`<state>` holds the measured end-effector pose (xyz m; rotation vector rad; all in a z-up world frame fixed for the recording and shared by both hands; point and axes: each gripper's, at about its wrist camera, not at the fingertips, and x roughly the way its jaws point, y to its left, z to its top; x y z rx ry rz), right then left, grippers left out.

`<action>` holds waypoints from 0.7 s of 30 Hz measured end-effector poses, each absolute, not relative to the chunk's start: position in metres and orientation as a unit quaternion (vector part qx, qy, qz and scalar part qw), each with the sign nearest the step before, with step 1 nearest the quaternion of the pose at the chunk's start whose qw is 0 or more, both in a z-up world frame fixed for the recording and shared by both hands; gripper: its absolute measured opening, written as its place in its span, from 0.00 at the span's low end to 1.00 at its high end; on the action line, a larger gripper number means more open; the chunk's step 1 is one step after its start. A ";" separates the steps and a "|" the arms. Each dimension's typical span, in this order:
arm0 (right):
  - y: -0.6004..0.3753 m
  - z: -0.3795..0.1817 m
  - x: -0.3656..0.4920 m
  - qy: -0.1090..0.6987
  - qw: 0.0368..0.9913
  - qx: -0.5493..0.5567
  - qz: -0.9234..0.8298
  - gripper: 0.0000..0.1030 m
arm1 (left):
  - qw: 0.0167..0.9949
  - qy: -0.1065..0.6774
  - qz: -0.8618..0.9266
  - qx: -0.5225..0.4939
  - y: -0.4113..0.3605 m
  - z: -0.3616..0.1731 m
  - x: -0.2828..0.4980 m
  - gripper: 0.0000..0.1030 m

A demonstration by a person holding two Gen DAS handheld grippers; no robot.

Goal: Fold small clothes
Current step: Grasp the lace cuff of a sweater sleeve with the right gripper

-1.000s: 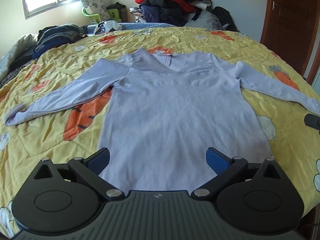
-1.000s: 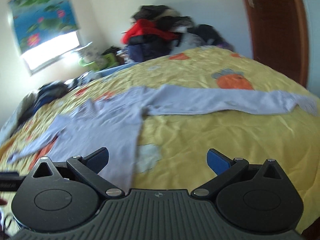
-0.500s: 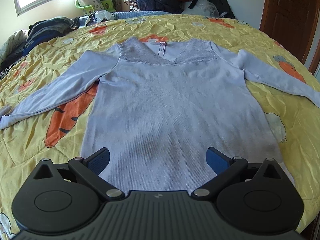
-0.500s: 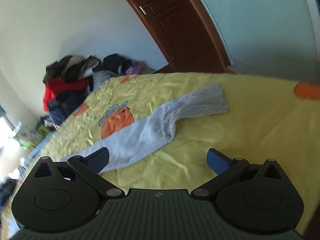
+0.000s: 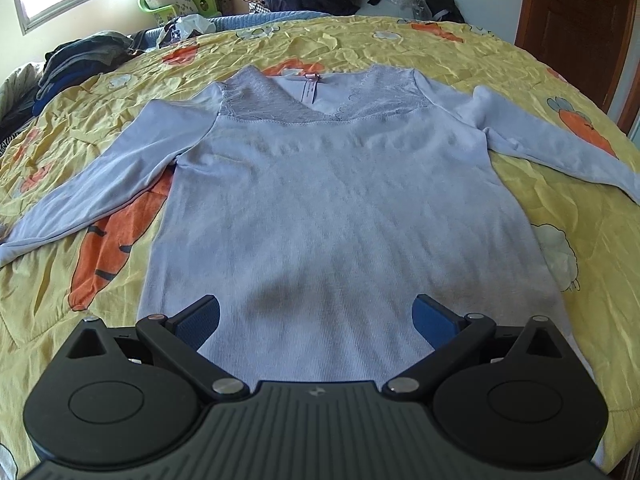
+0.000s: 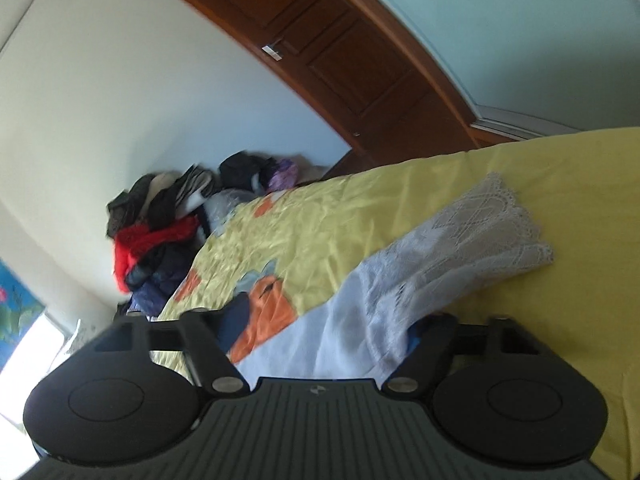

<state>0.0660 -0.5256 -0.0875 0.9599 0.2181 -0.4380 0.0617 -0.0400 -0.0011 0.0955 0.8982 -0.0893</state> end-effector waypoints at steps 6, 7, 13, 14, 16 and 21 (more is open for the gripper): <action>-0.538 -0.102 0.075 0.107 0.834 0.494 -0.223 0.10 | 0.898 0.436 -0.043 0.050 -0.038 -0.003 0.065 1.00; -0.537 -0.100 0.077 0.108 0.839 0.485 -0.220 0.10 | 0.898 0.436 -0.042 0.049 -0.037 -0.003 0.066 1.00; -0.520 -0.079 0.087 0.101 0.860 0.473 -0.163 0.09 | 0.899 0.436 -0.035 0.038 -0.028 -0.004 0.070 1.00; -0.515 -0.075 0.091 0.102 0.862 0.473 -0.150 0.09 | 0.899 0.435 -0.033 0.037 -0.027 -0.003 0.071 1.00; -0.502 -0.065 0.096 0.105 0.868 0.470 -0.123 0.09 | 0.900 0.434 -0.029 0.036 -0.024 -0.003 0.071 1.00; -0.471 -0.054 0.114 0.123 0.865 0.483 -0.060 0.09 | 0.903 0.427 -0.008 0.044 -0.019 -0.002 0.075 1.00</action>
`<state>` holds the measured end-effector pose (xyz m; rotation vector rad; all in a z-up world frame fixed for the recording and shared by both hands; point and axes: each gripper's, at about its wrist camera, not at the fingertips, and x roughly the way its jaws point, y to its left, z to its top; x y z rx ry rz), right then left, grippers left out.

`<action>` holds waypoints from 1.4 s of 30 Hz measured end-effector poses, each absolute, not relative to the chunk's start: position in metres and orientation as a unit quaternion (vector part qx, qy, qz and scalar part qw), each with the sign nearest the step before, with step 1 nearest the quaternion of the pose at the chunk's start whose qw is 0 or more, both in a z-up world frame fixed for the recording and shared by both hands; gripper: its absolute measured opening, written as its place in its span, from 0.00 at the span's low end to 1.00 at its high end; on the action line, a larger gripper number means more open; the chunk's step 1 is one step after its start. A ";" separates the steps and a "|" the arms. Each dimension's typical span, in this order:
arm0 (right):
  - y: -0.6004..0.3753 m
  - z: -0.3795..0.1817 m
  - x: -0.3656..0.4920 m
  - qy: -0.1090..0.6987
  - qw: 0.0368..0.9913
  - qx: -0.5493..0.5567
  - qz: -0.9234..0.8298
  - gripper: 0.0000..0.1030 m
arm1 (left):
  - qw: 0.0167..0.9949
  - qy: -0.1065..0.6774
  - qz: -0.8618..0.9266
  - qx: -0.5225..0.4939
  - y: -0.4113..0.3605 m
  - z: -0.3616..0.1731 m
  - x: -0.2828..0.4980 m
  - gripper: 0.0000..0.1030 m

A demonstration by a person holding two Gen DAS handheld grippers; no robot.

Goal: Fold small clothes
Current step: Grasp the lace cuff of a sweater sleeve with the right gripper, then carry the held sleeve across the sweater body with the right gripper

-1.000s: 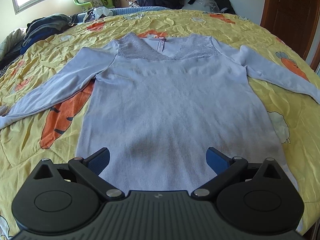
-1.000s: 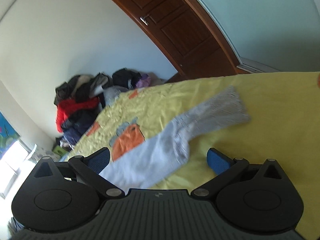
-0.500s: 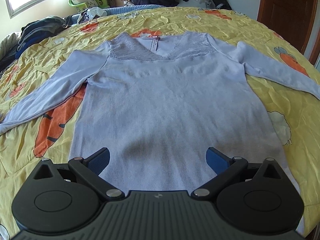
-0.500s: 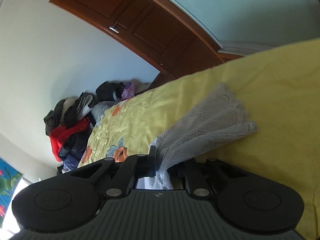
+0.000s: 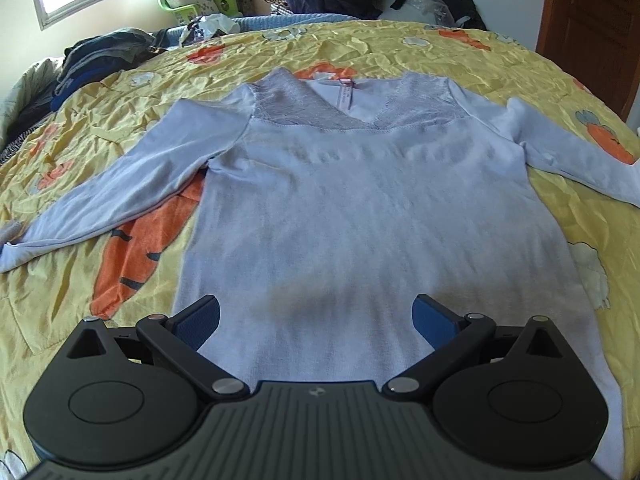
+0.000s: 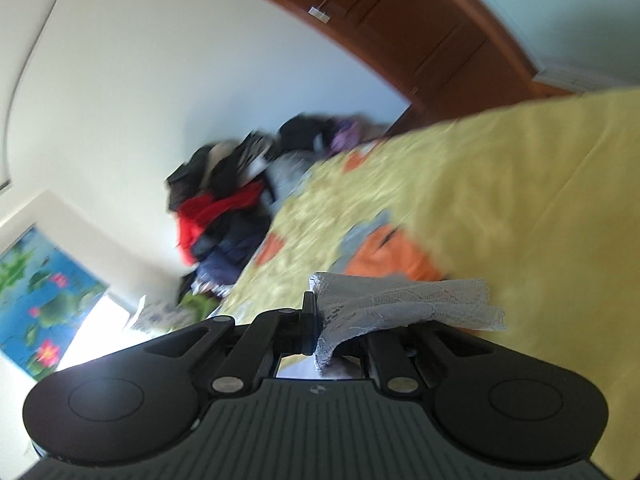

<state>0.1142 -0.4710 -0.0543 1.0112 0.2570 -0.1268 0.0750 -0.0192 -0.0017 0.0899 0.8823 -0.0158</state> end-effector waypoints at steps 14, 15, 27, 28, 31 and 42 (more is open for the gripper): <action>-0.378 -0.042 0.135 0.180 0.866 0.464 0.049 0.09 | 0.904 0.422 0.042 0.054 -0.003 -0.007 0.083 1.00; -0.374 -0.040 0.141 0.182 0.865 0.465 0.052 0.09 | 0.904 0.422 0.044 0.054 -0.002 -0.007 0.082 1.00; -0.328 -0.007 0.191 0.188 0.890 0.408 0.074 0.09 | 0.905 0.419 0.061 0.051 0.014 -0.005 0.082 1.00; -0.323 -0.006 0.194 0.190 0.891 0.406 0.076 0.09 | 0.905 0.419 0.063 0.050 0.016 -0.005 0.082 1.00; -0.310 -0.004 0.203 0.196 0.890 0.403 0.086 0.09 | 0.905 0.416 0.067 0.047 0.021 -0.003 0.082 1.00; -0.246 0.011 0.233 0.212 0.889 0.384 0.134 0.09 | 0.905 0.416 0.076 0.035 0.039 -0.001 0.081 1.00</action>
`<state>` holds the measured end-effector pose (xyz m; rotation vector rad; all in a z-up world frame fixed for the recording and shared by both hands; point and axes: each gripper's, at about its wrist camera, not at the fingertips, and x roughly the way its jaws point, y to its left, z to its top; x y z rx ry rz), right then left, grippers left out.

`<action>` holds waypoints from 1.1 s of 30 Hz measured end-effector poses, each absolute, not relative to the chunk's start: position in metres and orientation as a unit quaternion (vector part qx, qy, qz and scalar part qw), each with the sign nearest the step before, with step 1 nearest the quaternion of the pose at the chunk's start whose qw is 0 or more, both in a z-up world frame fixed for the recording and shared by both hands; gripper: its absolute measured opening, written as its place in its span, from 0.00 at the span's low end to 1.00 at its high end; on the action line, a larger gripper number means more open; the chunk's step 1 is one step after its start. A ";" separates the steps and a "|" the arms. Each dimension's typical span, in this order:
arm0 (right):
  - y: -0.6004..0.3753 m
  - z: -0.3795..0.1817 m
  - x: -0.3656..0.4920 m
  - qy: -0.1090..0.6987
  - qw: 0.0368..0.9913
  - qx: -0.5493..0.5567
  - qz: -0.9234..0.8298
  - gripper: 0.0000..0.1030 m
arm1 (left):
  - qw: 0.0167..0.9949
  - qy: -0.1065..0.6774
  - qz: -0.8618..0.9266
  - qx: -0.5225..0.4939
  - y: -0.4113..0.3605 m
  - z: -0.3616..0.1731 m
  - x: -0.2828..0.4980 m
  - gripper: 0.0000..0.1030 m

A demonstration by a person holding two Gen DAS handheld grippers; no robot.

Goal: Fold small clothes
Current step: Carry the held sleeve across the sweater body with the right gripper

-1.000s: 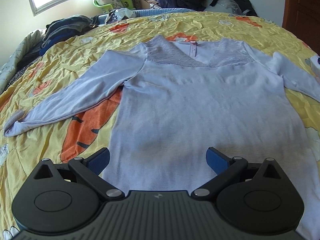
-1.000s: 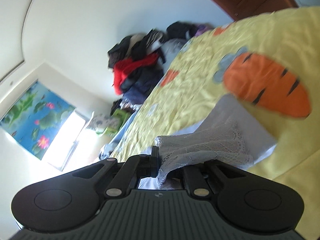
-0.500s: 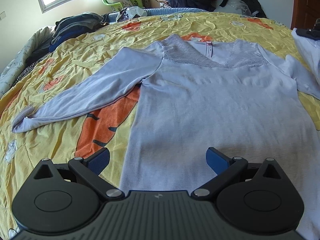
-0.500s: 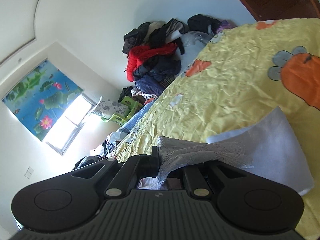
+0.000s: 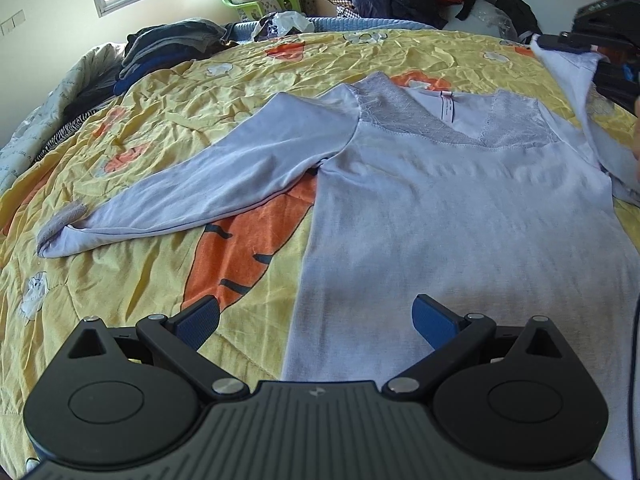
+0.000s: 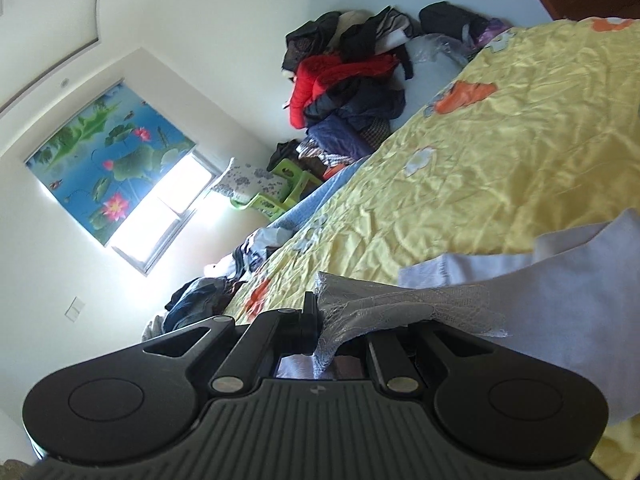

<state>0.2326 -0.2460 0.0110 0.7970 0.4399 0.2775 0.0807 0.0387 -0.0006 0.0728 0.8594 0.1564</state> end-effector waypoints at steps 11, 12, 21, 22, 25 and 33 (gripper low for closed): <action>-0.169 0.019 0.256 0.244 0.884 0.349 0.193 0.09 | 0.904 0.417 0.086 0.023 0.059 -0.001 0.080 1.00; -0.161 0.019 0.257 0.249 0.884 0.343 0.199 0.09 | 0.904 0.418 0.087 0.022 0.061 -0.001 0.080 1.00; -0.117 0.006 0.262 0.287 0.883 0.304 0.215 0.10 | 0.901 0.423 0.095 0.010 0.074 -0.005 0.078 1.00; -0.114 0.005 0.263 0.288 0.884 0.300 0.216 0.10 | 0.901 0.424 0.095 0.009 0.074 -0.005 0.078 1.00; -0.105 0.005 0.263 0.290 0.886 0.287 0.219 0.10 | 0.901 0.424 0.096 0.007 0.076 -0.005 0.078 1.00; -0.081 -0.002 0.269 0.307 0.882 0.269 0.236 0.15 | 0.899 0.429 0.093 0.003 0.079 -0.009 0.075 1.00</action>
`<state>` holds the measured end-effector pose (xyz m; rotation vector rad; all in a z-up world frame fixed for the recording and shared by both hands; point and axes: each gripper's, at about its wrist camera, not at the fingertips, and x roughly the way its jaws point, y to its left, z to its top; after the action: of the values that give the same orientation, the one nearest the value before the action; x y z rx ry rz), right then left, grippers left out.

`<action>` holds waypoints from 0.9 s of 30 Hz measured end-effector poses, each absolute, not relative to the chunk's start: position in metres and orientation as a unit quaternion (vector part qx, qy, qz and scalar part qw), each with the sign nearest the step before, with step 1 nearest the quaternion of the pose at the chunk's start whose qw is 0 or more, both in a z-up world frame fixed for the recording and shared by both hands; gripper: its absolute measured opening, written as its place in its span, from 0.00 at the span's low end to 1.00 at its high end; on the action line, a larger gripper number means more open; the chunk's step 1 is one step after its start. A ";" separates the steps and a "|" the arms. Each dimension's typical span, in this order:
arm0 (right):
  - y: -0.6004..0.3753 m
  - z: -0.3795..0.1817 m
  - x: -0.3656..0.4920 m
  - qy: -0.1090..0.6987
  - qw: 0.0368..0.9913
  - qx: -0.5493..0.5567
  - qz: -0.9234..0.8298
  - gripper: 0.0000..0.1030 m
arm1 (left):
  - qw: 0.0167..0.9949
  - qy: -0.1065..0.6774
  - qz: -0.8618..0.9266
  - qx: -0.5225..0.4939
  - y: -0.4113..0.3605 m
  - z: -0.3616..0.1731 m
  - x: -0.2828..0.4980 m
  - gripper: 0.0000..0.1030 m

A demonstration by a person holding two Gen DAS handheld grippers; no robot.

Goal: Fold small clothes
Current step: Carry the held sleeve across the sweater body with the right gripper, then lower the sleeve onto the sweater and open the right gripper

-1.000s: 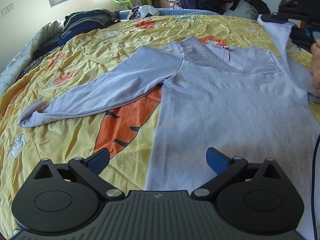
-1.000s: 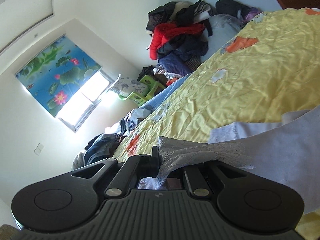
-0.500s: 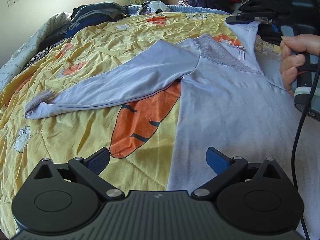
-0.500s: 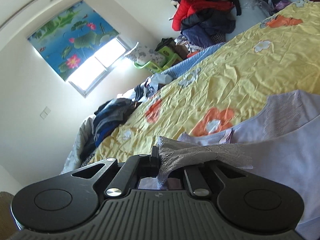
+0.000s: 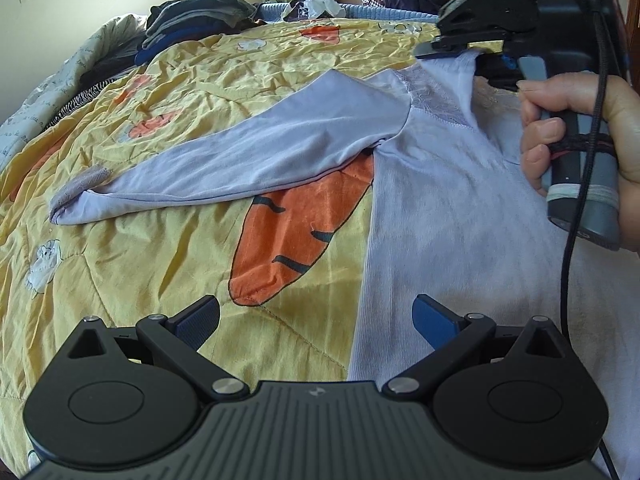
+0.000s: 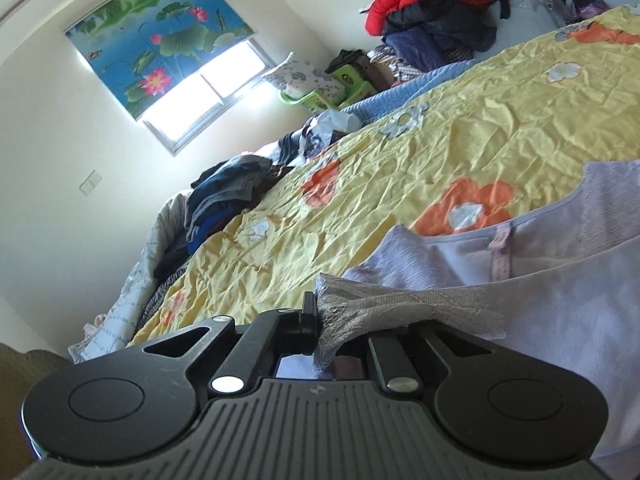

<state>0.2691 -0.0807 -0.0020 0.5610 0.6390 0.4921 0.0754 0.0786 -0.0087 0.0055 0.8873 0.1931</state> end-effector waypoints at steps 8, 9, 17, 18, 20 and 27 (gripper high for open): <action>-0.056 -0.012 0.266 0.325 0.875 0.253 0.253 0.49 | 0.897 0.430 0.097 -0.003 0.085 -0.010 0.074 1.00; -0.053 -0.010 0.265 0.325 0.876 0.249 0.255 0.49 | 0.897 0.431 0.097 -0.005 0.086 -0.010 0.074 1.00; -0.034 -0.006 0.261 0.326 0.880 0.222 0.265 0.50 | 0.897 0.431 0.099 -0.010 0.090 -0.010 0.071 1.00; -0.032 -0.006 0.261 0.328 0.879 0.221 0.268 0.50 | 0.897 0.431 0.100 -0.011 0.091 -0.010 0.071 1.00; -0.027 -0.005 0.260 0.329 0.876 0.218 0.275 0.50 | 0.896 0.431 0.102 -0.015 0.094 -0.010 0.070 1.00; -0.016 0.002 0.255 0.332 0.860 0.215 0.321 0.52 | 0.895 0.432 0.109 -0.020 0.098 -0.010 0.070 1.00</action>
<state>0.2552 -0.0160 0.0022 0.4512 0.6964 0.6745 0.0699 0.0984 -0.0099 -0.0407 0.8948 0.2264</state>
